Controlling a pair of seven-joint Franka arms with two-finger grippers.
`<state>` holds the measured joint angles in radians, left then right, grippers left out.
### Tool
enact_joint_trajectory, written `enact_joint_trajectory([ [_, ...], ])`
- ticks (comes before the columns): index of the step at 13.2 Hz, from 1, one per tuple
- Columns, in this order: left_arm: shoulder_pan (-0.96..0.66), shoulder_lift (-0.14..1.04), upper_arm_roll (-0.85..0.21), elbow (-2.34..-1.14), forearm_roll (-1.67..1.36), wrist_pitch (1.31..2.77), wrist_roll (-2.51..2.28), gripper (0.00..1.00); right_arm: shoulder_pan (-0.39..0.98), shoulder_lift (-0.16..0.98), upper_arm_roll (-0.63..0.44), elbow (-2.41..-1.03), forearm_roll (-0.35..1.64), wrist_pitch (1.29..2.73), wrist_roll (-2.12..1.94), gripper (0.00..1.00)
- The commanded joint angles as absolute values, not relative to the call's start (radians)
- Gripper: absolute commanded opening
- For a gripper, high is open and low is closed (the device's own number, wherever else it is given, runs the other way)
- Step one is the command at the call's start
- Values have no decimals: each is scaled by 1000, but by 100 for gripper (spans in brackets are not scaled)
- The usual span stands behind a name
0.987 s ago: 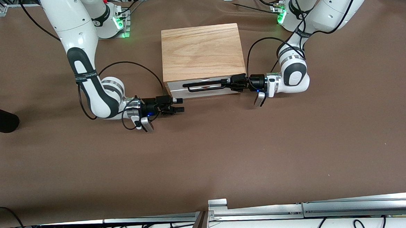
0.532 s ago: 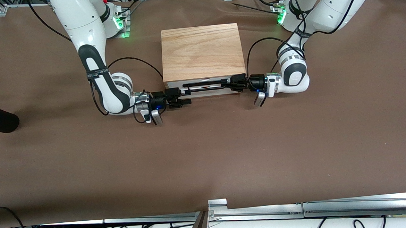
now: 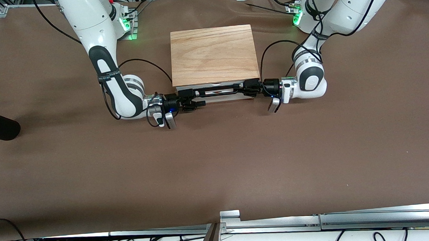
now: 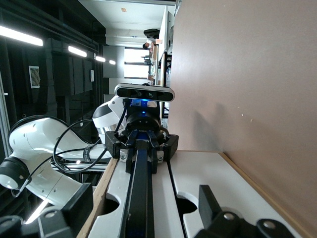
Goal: Pull top drawer with both arms simultaneously
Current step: 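Close the left gripper and the right gripper on the black handle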
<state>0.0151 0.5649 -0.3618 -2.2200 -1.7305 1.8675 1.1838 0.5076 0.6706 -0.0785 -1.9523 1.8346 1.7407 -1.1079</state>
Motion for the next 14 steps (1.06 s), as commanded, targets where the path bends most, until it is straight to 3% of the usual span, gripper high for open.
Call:
enact_joint_trajectory([
  [1,9,543,-385,-2232,-1736,1864,1144,0,532,669,-83,-1967,1864,1743,-1129,93],
  [8,9,542,-385,-2233,-1732,1861,1138,0,525,652,-118,-2006,1852,1663,-1181,82],
  [12,11,537,-385,-2232,-1730,1858,1103,0,525,635,-144,-2049,1850,1594,-1203,82],
  [14,11,535,-385,-2232,-1730,1858,1103,0,525,634,-146,-2049,1850,1595,-1207,71],
])
